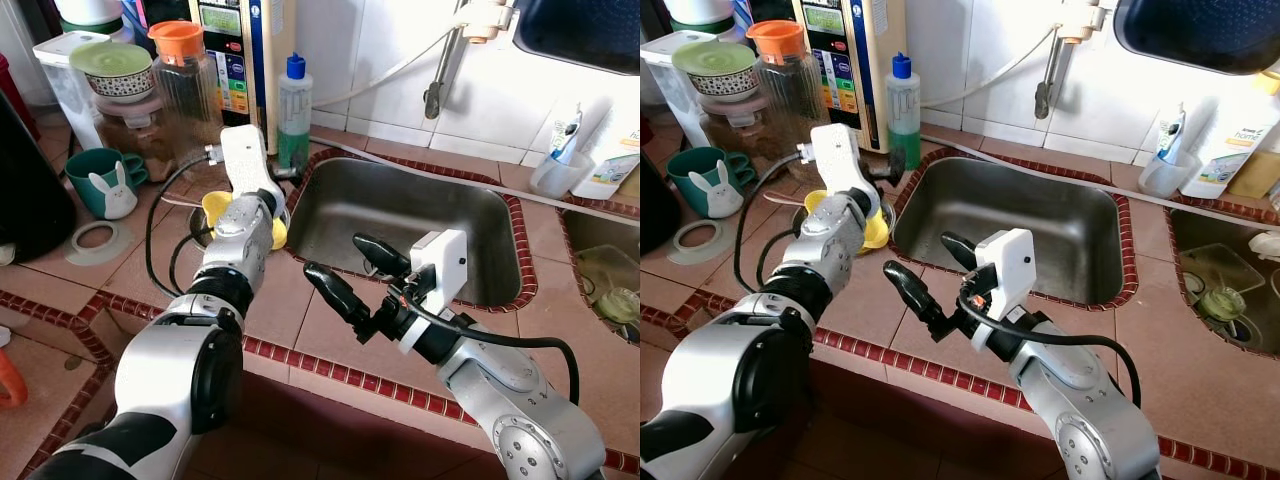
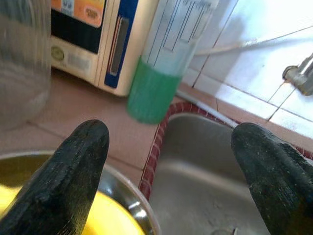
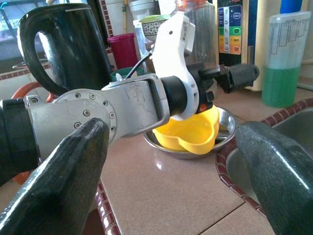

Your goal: Kitchen organization

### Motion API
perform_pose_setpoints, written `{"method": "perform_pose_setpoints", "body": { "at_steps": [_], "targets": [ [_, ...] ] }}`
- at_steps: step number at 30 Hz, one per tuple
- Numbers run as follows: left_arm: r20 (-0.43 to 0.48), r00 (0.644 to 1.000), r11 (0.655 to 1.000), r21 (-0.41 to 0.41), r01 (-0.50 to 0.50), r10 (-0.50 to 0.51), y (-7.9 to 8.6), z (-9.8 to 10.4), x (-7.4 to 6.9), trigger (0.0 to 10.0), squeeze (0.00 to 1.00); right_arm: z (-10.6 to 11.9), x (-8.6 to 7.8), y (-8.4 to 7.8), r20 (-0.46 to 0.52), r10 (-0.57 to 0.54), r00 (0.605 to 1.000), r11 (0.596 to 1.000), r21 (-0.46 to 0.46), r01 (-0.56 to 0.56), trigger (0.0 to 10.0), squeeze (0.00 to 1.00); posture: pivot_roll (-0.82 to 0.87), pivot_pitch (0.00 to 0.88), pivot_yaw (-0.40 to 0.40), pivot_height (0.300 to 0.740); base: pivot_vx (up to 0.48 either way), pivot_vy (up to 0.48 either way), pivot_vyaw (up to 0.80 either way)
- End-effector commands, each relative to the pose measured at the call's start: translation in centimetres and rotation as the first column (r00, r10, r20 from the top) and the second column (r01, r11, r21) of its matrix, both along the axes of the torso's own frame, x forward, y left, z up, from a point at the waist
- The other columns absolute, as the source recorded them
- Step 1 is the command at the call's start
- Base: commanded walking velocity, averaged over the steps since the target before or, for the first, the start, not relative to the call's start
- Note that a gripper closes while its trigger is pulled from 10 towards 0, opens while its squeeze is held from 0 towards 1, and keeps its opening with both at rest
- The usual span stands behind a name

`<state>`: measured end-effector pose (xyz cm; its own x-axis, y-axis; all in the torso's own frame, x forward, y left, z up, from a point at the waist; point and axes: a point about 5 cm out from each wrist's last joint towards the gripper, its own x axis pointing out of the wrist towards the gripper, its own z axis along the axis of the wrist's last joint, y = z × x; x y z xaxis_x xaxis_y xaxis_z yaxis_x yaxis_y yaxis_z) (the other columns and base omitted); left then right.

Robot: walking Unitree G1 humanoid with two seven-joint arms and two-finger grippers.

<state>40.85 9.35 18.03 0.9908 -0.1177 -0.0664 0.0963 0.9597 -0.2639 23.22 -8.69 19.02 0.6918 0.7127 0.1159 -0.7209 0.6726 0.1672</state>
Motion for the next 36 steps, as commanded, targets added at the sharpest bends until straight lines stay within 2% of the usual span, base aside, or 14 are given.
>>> {"method": "perform_pose_setpoints", "body": {
  "at_steps": [1,4,8,15,19,22,29,36],
  "targets": [
    [-0.036,0.999,1.000,-0.002,0.001,-0.001,-0.1,-0.6,-0.1,10.0,0.00,0.1,0.3,-0.3,0.008,-0.022,1.000,1.000,-0.003,0.022,10.0,0.76,0.00,0.000,-0.005,0.740,0.000,0.000,0.00],
    [-0.153,0.987,0.998,-0.026,-0.057,0.053,0.6,-2.3,-0.5,10.0,0.00,0.1,0.4,-0.4,0.007,-0.023,1.000,1.000,-0.003,0.023,10.0,0.76,0.00,0.000,-0.004,0.740,0.000,0.000,0.00],
    [-0.172,0.984,0.999,0.005,-0.048,0.048,0.7,-3.0,-0.7,10.0,0.00,0.1,0.5,-0.4,0.007,-0.024,1.000,1.000,-0.004,0.024,10.0,0.76,0.01,0.000,-0.004,0.740,0.000,0.000,0.00],
    [-0.269,0.959,0.997,0.019,-0.081,0.083,1.9,-5.1,-1.4,10.0,0.00,0.1,0.7,-0.4,0.011,-0.019,1.000,1.000,-0.002,0.019,10.0,0.74,0.02,0.000,-0.005,0.740,0.000,0.000,0.00],
    [-0.292,0.951,0.994,0.041,-0.096,0.104,2.4,-5.4,-1.5,10.0,0.00,0.2,0.8,-0.4,0.013,-0.019,1.000,1.000,-0.001,0.019,10.0,0.74,0.02,0.000,-0.006,0.740,0.000,0.000,0.00],
    [-0.299,0.945,0.989,0.108,-0.103,0.131,3.1,-5.7,-1.6,10.0,0.00,0.1,0.9,-0.4,0.013,-0.018,1.000,1.000,0.000,0.018,10.0,0.74,0.02,0.000,-0.007,0.740,0.000,0.000,0.00],
    [-0.297,0.942,0.983,0.143,-0.117,0.155,3.9,-5.8,-1.8,10.0,0.00,0.1,1.0,-0.5,0.015,-0.018,1.000,1.000,-0.001,0.018,10.0,0.71,0.03,0.000,-0.005,0.740,0.000,0.000,0.00],
    [-0.299,0.933,0.973,0.171,-0.156,0.203,5.7,-6.4,-2.2,10.0,0.00,0.1,1.1,-0.4,0.013,-0.014,1.000,1.000,0.002,0.014,10.0,0.71,0.04,0.000,-0.008,0.740,0.000,0.000,0.00]
  ]
}}
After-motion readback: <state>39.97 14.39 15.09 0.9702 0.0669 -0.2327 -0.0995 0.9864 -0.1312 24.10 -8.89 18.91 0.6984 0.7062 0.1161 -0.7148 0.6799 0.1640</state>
